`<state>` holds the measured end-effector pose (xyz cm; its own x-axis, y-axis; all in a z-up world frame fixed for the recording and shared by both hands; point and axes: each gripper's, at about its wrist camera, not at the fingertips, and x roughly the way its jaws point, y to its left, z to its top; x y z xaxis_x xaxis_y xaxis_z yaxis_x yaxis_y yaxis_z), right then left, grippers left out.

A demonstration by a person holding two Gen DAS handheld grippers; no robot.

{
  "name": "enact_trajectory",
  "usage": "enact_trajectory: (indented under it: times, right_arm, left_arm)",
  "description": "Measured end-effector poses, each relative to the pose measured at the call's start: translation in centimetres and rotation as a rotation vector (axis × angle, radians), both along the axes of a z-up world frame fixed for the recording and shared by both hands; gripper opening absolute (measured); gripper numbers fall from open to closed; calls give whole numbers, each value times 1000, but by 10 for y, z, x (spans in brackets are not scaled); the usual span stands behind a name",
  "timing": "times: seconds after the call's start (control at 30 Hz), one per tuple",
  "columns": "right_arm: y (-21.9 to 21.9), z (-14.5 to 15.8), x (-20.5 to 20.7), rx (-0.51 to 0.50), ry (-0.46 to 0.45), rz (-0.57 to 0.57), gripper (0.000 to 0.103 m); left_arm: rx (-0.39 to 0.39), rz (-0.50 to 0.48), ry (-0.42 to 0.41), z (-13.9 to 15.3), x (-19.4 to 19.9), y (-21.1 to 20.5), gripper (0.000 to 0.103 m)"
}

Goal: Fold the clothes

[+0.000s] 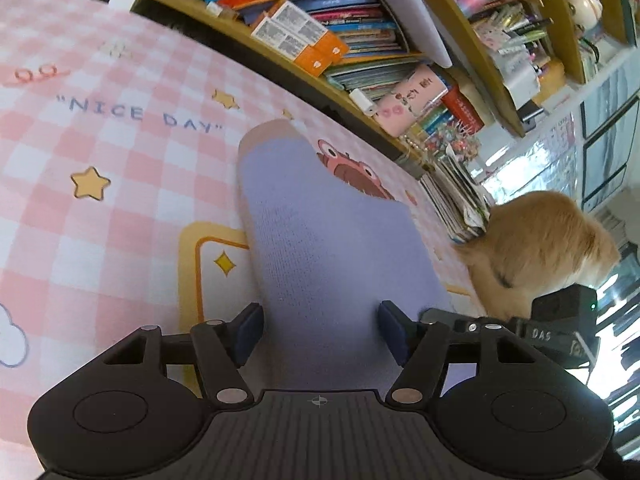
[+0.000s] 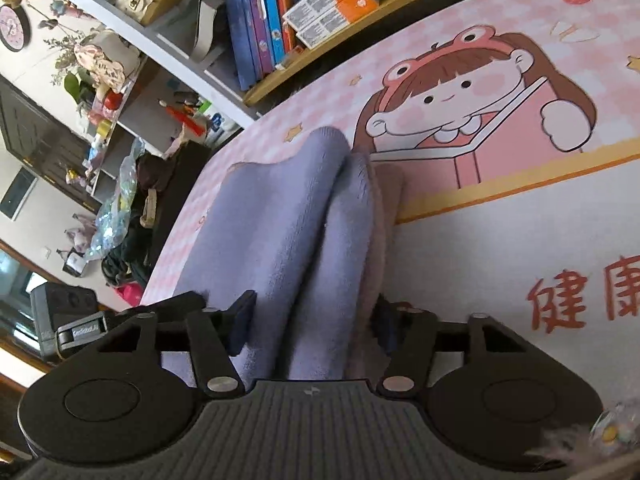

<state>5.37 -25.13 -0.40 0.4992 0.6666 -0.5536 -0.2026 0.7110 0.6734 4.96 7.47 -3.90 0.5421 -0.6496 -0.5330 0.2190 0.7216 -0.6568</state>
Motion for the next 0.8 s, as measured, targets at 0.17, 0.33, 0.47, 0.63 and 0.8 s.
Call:
enact_trajectory:
  times: [0.17,0.33,0.47,0.63,0.8]
  right_arm:
    - [4,6,-3,-21,-72,24,32]
    - [9,21,5,-53,-182,50,29]
    - [13,34,33,-59,-241,55,29]
    - [22,45,91,-59,-273,41,29]
    - [33,48,156,-69,-287,23,29]
  left_arm:
    - [42,-13,-47,7,-1,-9,54]
    - [30,-10,-102,20,8,-4,50]
    - [56,2,-158,35,32,-1,50]
    - [68,29,-195,44,87,8,51]
    - [56,85,-208,46,146,20,51]
